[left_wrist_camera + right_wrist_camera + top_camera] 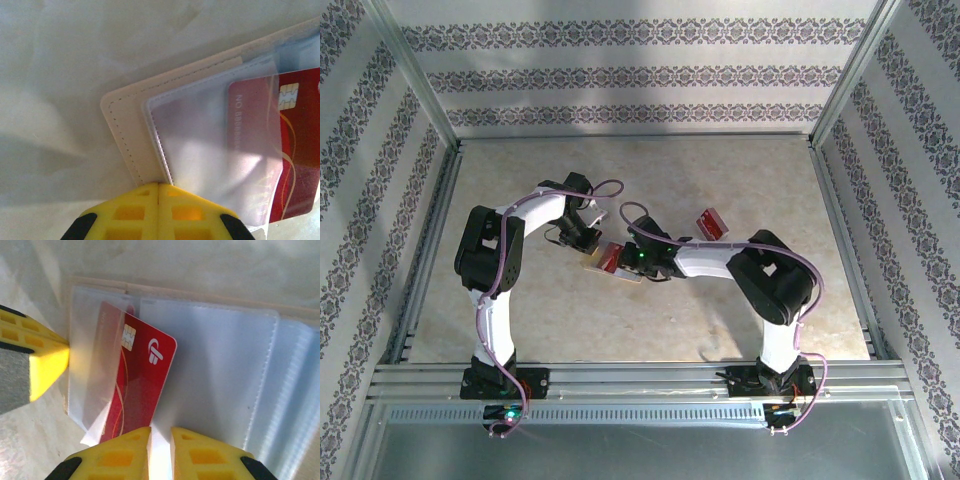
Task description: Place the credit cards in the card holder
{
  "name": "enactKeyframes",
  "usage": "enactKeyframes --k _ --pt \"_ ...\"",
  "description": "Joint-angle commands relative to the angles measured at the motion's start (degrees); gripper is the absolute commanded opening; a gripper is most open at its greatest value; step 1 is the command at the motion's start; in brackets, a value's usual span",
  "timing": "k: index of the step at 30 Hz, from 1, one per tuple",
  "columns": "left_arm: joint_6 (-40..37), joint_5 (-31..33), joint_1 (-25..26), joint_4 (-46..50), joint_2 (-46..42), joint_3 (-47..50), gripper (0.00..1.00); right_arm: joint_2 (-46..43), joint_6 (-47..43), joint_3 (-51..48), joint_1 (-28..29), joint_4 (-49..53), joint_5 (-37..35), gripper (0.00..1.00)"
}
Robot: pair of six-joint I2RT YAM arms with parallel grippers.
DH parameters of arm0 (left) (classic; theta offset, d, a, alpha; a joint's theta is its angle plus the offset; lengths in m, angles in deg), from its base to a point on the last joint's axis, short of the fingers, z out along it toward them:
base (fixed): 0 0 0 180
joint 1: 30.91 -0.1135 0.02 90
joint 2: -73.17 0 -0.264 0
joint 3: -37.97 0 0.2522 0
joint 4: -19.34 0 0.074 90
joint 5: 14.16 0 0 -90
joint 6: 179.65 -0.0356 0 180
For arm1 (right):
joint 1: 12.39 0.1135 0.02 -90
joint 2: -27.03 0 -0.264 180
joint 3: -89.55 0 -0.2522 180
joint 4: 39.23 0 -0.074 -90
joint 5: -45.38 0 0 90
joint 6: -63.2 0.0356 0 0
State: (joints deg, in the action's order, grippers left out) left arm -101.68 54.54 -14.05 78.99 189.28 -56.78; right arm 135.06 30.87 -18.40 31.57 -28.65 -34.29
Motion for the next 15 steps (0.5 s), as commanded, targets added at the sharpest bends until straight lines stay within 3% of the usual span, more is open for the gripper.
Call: enactKeyframes --k 1,15 --pt "-0.4 1.8 0.3 1.5 1.6 0.1 0.06 2.0 0.3 2.2 -0.4 0.4 1.2 0.18" --pt "-0.4 1.8 0.2 1.0 1.0 0.7 0.06 3.9 -1.9 7.1 0.1 3.0 1.6 0.17"
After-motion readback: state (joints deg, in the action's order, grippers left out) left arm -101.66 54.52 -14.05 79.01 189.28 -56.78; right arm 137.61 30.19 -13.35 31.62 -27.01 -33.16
